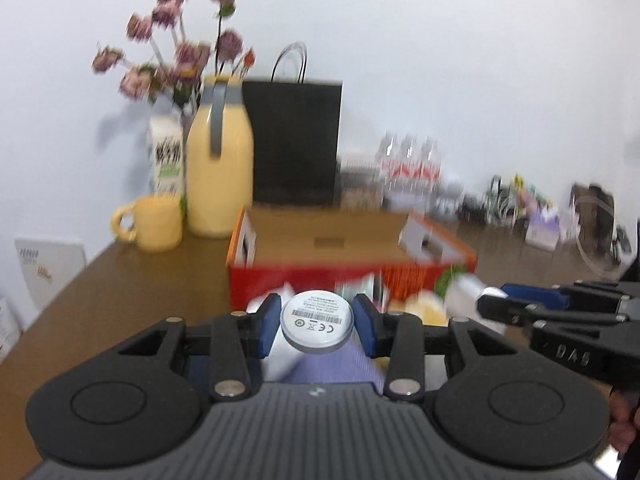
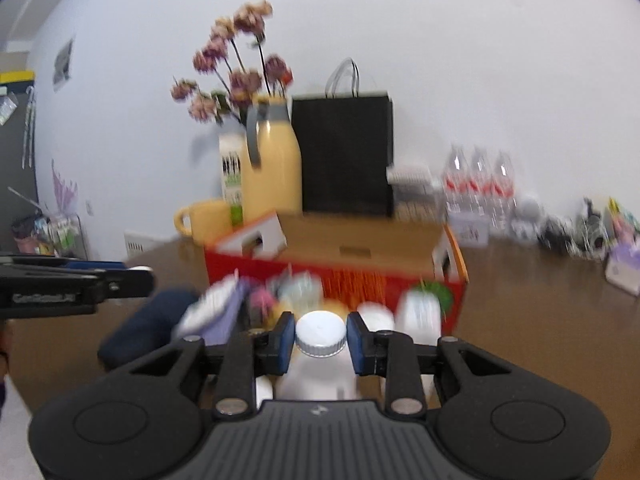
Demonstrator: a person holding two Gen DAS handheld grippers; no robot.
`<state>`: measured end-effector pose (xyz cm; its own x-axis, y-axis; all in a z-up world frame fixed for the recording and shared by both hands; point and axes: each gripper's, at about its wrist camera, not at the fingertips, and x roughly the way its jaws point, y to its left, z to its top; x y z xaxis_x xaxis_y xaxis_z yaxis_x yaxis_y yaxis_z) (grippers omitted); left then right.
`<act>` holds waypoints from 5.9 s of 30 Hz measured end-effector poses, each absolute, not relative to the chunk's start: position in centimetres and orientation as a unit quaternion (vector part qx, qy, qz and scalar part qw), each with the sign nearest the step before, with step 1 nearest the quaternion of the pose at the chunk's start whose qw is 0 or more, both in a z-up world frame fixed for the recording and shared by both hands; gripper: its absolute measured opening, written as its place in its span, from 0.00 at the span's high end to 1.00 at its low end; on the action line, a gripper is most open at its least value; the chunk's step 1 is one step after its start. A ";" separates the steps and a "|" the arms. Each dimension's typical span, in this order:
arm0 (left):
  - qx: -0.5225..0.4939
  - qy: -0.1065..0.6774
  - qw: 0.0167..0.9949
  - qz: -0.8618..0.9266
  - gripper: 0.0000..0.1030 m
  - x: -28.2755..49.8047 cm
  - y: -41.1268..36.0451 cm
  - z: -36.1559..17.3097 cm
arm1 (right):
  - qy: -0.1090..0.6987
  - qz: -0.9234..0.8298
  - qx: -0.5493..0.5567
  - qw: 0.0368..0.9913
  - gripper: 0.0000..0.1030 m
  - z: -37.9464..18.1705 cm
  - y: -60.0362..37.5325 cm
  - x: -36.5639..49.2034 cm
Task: Organize objects
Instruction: 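Carry the disc and cap with both grippers over the cardboard box, then open both grippers to drop the disc and cap into the box, then move both grippers back down toward the items on the table, then grasp a white bottle cap with the left gripper while the right gripper grasps another cap, then lift both caps with both grippers over the cardboard box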
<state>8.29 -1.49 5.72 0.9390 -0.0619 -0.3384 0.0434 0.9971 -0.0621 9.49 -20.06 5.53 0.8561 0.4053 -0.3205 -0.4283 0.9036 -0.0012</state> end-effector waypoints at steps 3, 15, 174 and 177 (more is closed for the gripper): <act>-0.030 0.150 0.988 -0.027 0.61 11.1 -1.8 7.3 | 0.132 0.216 -0.036 0.967 0.74 7.4 -19.0 11.9; -0.075 0.170 0.983 -0.002 0.60 23.9 -2.1 7.1 | 0.163 0.170 0.017 0.972 0.74 6.8 -17.7 25.3; -0.037 0.160 0.986 -0.027 0.72 12.6 0.5 4.5 | 0.129 0.231 -0.053 0.963 0.86 5.5 -15.5 13.7; -0.037 0.149 0.988 -0.028 0.71 14.9 -0.3 5.7 | 0.122 0.221 -0.049 0.966 0.86 6.3 -15.3 15.9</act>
